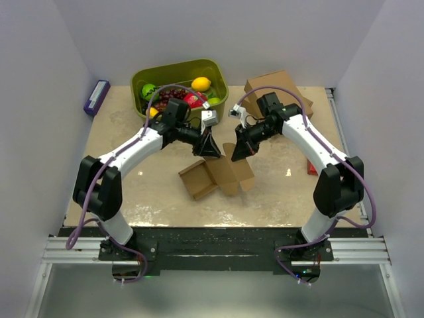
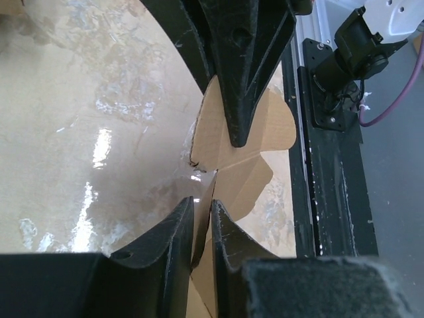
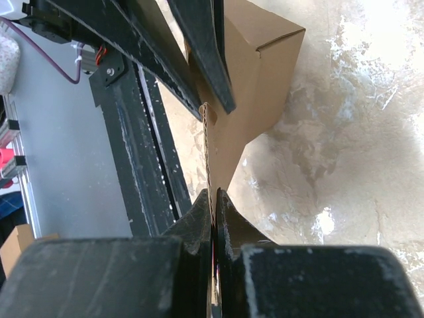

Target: Fold the paper box

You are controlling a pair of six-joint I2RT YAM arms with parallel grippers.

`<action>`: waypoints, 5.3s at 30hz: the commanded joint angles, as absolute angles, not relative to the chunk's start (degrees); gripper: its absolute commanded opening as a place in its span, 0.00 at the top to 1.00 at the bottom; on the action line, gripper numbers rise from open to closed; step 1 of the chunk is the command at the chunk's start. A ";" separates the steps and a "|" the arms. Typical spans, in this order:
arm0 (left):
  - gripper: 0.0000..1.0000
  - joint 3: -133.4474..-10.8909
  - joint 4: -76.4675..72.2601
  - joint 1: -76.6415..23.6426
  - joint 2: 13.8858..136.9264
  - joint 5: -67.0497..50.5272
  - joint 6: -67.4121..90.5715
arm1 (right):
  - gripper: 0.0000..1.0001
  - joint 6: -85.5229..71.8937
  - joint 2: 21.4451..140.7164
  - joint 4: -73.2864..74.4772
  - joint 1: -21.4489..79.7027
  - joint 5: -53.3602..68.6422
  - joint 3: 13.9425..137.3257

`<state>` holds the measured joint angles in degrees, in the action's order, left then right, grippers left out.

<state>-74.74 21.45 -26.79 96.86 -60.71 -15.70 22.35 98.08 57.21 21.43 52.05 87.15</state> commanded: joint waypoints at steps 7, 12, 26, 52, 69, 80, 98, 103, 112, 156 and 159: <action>1.00 -75.85 24.70 -27.69 98.44 -62.05 -18.98 | 0.92 24.70 98.62 56.69 19.61 56.85 88.95; 1.00 -75.94 24.87 -27.69 98.35 -61.53 -19.34 | 0.56 21.11 97.21 53.53 16.53 58.01 88.33; 1.00 -64.69 -2.28 -22.68 89.39 -46.50 -4.57 | 0.24 -11.68 73.41 15.04 6.24 35.96 63.32; 1.00 -40.51 -32.35 -22.76 76.02 -39.19 19.33 | 0.25 -19.51 68.12 -11.85 20.66 23.26 38.15; 1.00 -41.75 -33.14 -22.76 77.00 -42.01 21.01 | 0.33 -15.12 70.31 -10.64 17.75 37.71 38.94; 1.00 -41.66 -35.94 -22.76 77.34 -45.25 23.64 | 0.36 -14.50 70.23 -11.34 17.75 36.04 37.18; 1.00 -41.31 -36.03 -22.76 76.11 -43.34 23.03 | 0.81 -12.92 67.68 -4.22 18.54 35.16 42.19; 1.00 -41.22 -37.53 -22.76 76.90 -43.95 24.17 | 0.72 -13.18 67.67 -5.53 18.63 36.82 40.26; 1.00 -41.75 -36.13 -22.76 76.91 -44.12 23.73 | 0.73 -11.95 69.87 -7.12 18.72 36.47 39.99; 0.97 -52.55 -12.31 -33.21 84.02 -23.83 9.93 | 1.00 -10.71 67.94 -3.77 21.08 18.65 46.05; 0.99 -54.58 -11.69 -34.19 85.51 -18.73 10.28 | 1.00 -14.05 67.07 -6.85 23.19 11.53 45.44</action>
